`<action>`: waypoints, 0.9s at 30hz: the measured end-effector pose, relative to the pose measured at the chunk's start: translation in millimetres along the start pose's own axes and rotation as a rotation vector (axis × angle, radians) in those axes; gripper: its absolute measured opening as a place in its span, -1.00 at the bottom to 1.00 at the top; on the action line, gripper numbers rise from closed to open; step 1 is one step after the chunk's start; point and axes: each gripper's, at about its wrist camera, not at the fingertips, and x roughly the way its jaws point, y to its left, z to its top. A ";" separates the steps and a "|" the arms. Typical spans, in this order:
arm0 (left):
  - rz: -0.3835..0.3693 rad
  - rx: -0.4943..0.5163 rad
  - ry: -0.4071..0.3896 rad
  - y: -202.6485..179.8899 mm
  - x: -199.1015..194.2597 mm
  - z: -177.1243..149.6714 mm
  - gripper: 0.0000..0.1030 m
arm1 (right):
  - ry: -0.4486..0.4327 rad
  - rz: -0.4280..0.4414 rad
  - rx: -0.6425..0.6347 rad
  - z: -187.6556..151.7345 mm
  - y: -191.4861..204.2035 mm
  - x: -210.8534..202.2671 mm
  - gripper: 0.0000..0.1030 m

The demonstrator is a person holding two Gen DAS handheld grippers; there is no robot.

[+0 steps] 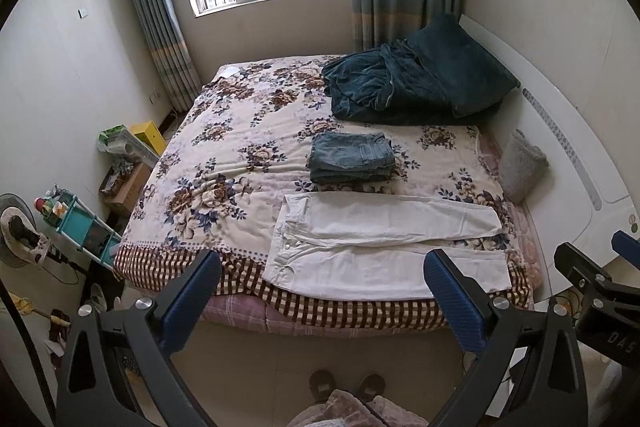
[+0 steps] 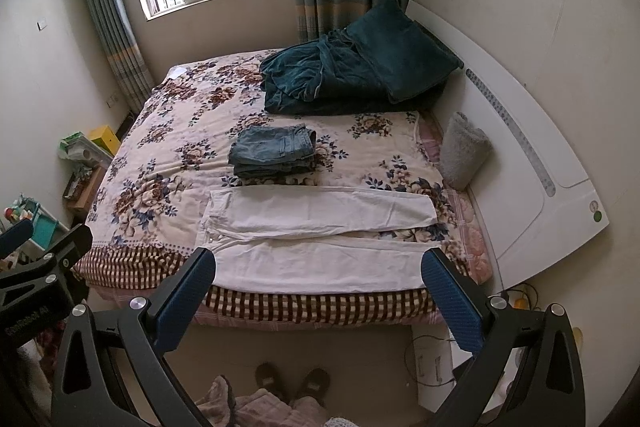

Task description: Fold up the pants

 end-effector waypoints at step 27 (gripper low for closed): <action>-0.021 -0.016 -0.005 10.9 -0.2 -14.3 1.00 | -0.003 0.009 0.001 -4.7 0.1 0.5 1.00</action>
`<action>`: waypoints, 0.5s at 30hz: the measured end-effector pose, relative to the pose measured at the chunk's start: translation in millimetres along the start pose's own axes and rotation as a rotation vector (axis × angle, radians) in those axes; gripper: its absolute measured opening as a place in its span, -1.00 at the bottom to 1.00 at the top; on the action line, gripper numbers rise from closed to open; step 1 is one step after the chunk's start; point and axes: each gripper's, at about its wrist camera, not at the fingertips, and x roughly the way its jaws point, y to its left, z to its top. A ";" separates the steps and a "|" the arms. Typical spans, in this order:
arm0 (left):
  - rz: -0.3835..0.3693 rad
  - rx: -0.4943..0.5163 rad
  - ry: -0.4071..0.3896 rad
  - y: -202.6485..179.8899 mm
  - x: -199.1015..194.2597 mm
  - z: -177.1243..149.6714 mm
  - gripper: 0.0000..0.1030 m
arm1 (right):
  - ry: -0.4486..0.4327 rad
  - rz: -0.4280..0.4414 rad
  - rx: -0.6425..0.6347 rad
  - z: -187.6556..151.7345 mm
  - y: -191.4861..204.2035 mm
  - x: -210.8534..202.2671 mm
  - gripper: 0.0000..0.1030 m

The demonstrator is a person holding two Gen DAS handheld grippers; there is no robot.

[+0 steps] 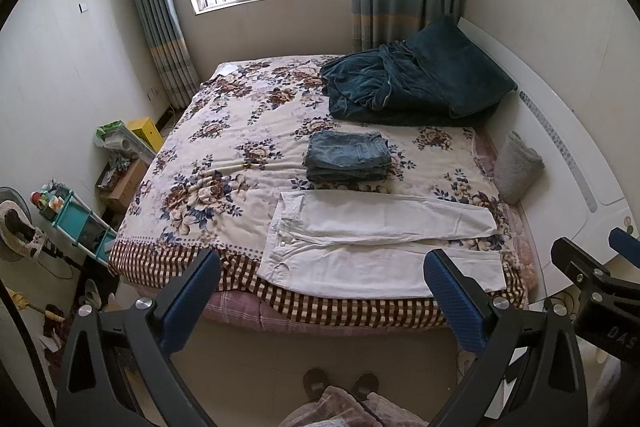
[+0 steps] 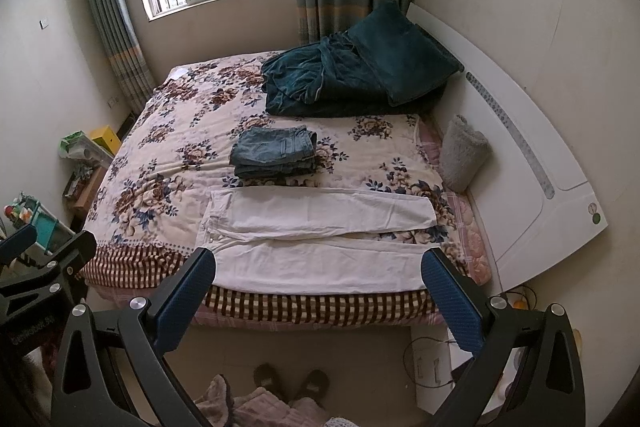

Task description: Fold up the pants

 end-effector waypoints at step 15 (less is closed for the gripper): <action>-0.009 -0.014 0.014 -5.6 3.9 -3.7 1.00 | 0.001 0.002 -0.003 0.1 0.0 -0.2 1.00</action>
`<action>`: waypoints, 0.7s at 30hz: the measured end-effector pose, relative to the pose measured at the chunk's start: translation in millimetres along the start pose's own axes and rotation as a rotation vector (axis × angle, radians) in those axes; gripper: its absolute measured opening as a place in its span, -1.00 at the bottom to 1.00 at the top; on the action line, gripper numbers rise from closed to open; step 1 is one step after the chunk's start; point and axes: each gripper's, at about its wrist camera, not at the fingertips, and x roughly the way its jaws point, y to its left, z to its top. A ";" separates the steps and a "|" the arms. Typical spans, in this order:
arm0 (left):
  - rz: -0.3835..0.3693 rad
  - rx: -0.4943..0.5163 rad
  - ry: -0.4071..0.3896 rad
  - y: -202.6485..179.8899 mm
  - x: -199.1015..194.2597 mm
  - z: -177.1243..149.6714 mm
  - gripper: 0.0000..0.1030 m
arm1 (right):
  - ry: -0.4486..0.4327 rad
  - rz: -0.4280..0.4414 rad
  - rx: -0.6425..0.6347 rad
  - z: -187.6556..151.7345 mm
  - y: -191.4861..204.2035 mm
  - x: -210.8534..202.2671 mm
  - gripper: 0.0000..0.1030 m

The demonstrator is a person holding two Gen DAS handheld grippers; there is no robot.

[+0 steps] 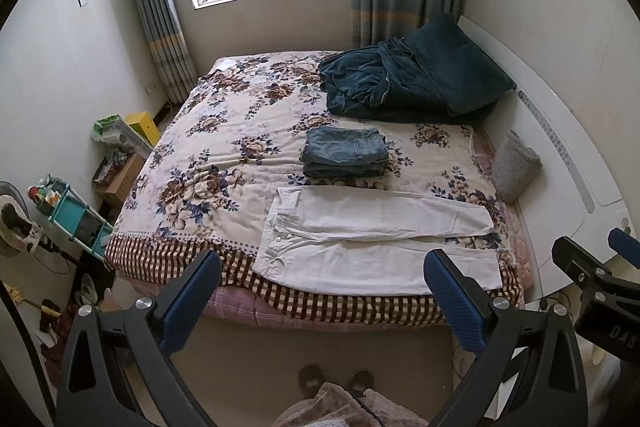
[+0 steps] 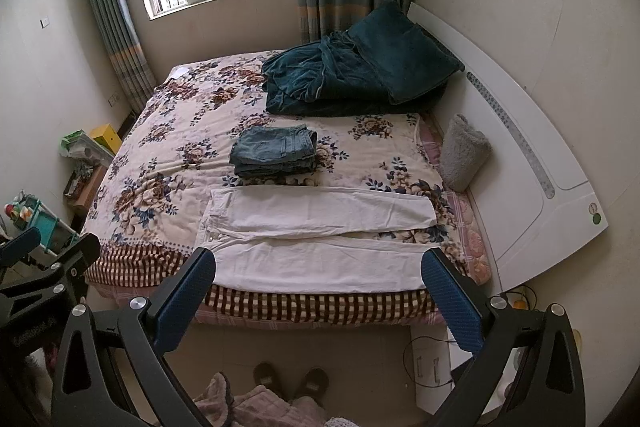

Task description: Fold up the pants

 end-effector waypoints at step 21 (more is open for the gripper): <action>0.057 -0.051 0.089 -34.4 131.0 15.1 1.00 | 0.131 -0.053 0.079 8.4 -58.5 162.3 1.00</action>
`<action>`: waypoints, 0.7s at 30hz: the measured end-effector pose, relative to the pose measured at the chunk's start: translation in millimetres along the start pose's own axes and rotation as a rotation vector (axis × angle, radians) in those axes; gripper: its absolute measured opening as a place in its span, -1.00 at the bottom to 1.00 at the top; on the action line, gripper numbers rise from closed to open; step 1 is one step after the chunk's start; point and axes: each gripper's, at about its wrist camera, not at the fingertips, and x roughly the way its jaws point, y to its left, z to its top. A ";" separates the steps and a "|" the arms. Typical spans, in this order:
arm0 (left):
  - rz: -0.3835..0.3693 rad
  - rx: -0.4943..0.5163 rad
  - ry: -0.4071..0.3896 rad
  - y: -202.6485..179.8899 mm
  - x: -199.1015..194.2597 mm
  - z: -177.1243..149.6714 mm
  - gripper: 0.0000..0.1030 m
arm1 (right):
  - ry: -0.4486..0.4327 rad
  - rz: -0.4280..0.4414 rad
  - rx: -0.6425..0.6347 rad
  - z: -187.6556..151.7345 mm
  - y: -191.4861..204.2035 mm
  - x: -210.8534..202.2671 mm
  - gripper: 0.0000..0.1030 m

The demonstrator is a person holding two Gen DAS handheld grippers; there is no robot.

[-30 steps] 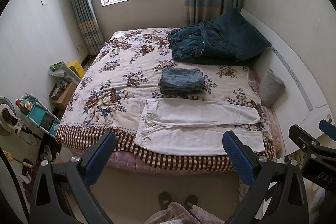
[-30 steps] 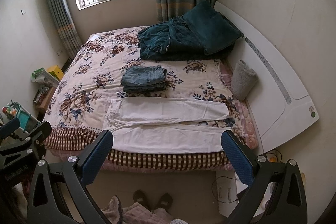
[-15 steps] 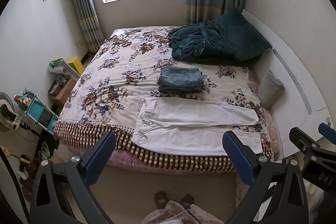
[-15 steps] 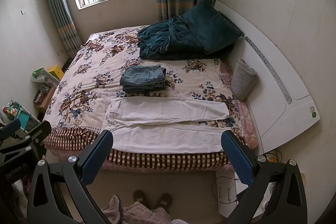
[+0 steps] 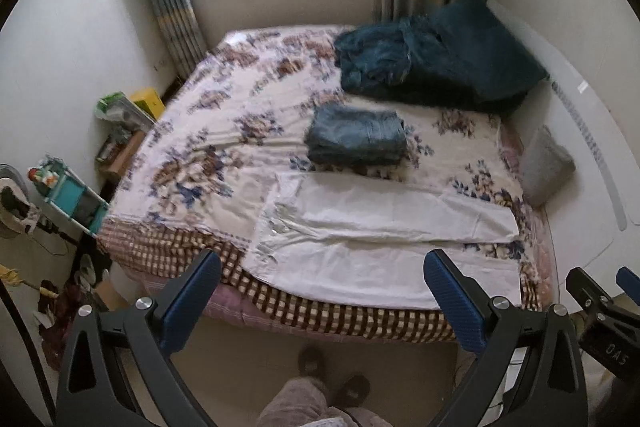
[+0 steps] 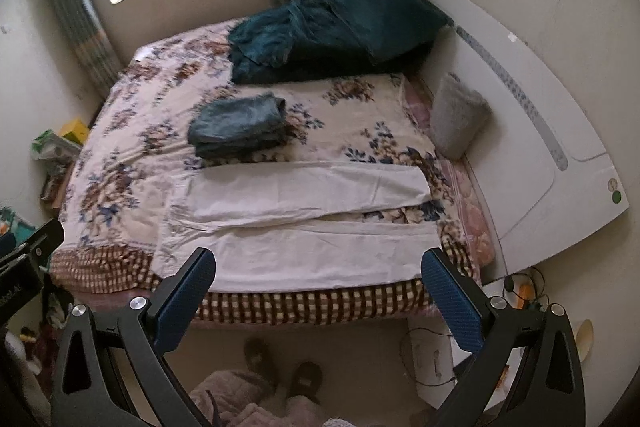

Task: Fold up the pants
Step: 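Move both tools down toward the hem ends of the white pants legs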

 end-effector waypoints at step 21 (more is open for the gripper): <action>-0.081 0.137 0.323 -67.3 307.7 105.9 1.00 | 0.325 -0.155 0.224 127.2 -35.4 352.9 1.00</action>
